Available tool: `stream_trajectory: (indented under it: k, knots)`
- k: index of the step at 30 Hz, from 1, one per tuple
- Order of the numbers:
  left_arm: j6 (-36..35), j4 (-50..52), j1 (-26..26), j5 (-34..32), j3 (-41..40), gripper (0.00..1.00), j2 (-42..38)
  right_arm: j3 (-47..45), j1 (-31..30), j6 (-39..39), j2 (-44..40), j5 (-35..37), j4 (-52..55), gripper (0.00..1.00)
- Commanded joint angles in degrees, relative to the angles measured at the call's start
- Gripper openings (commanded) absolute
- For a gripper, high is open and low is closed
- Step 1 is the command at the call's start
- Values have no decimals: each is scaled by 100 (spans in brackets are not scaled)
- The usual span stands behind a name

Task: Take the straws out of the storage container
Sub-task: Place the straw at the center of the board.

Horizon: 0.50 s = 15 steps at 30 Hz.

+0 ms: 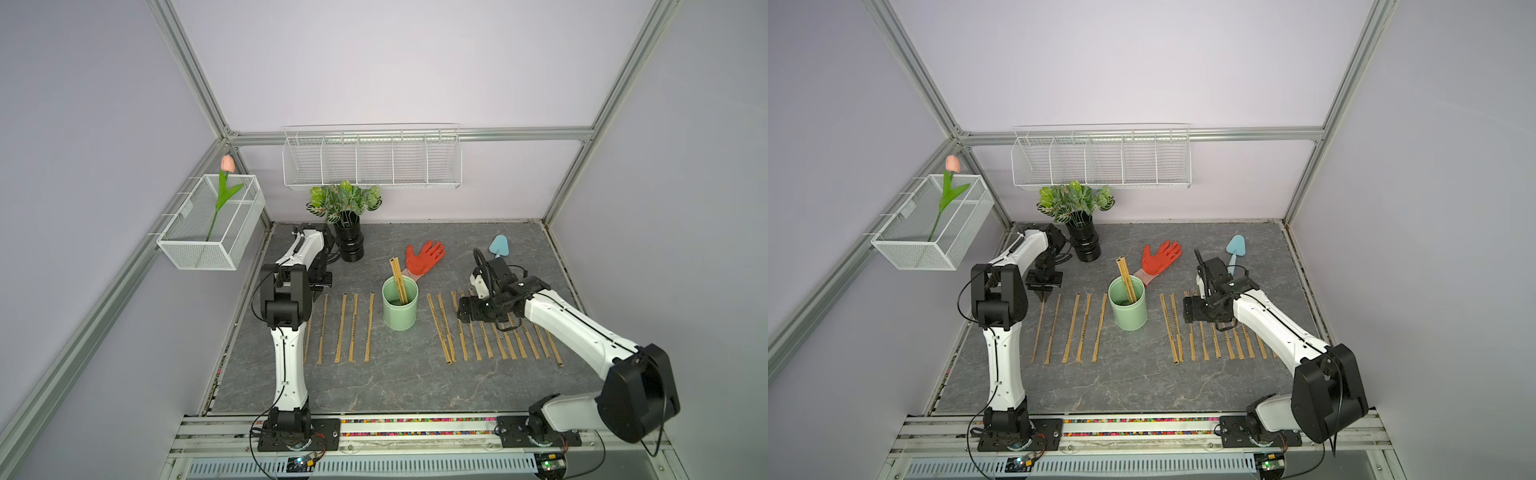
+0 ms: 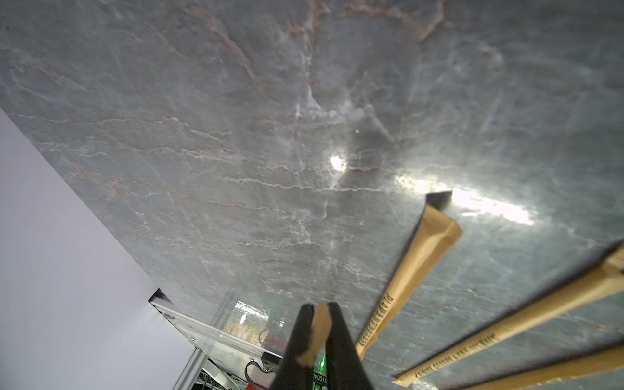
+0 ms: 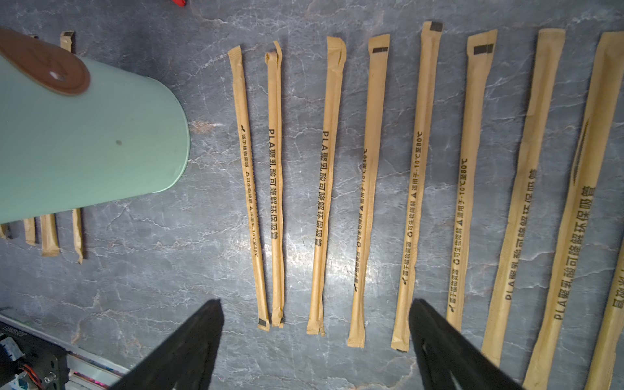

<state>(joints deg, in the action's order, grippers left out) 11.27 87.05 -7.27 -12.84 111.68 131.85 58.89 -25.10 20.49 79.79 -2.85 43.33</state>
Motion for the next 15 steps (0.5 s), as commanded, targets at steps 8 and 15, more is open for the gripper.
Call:
stream_trajectory:
  k: [8, 15]
  knots:
    - [-87, -28, 93, 3, 272, 15, 124, 96, 34, -90, 75, -50, -26, 89]
    - [-81, -42, 94, -8, 236, 17, 109, 96, 40, -89, 79, -40, -26, 89]
